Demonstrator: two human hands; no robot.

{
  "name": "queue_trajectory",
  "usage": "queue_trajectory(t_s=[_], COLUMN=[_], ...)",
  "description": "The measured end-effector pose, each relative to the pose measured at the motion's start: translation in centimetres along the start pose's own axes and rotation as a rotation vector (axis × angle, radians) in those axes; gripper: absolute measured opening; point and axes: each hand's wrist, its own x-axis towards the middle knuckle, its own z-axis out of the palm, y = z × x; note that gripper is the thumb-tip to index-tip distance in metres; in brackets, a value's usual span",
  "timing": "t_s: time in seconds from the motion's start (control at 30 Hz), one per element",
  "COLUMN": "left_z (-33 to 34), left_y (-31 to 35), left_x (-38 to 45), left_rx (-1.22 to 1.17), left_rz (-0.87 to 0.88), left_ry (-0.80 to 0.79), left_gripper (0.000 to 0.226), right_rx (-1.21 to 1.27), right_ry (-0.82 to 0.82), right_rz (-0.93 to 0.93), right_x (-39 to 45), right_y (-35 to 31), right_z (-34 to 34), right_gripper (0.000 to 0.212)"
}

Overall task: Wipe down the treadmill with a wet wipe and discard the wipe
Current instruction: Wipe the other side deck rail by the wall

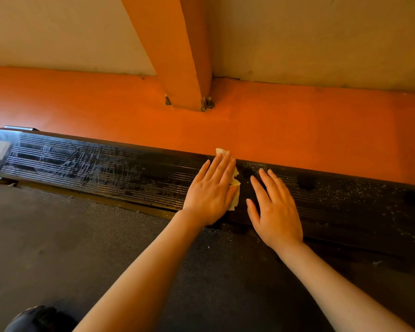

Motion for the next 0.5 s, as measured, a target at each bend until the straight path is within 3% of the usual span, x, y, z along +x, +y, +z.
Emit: queue_trajectory(t_s=[0.23,0.5], left_z=[1.0,-1.1], left_y=[0.3,-4.4], left_x=[-6.4,-0.7], left_rx=[-0.017,0.013], left_rz=[0.054,-0.085], left_ry=[-0.004,-0.050], left_gripper=[0.060,0.072], right_rx=[0.084,0.020], right_ry=[0.023,0.030], right_rz=[0.023,0.094], right_x=[0.0,-0.7], right_y=[0.3,3.8], right_z=[-0.3,-1.3], right_gripper=[0.055,0.058])
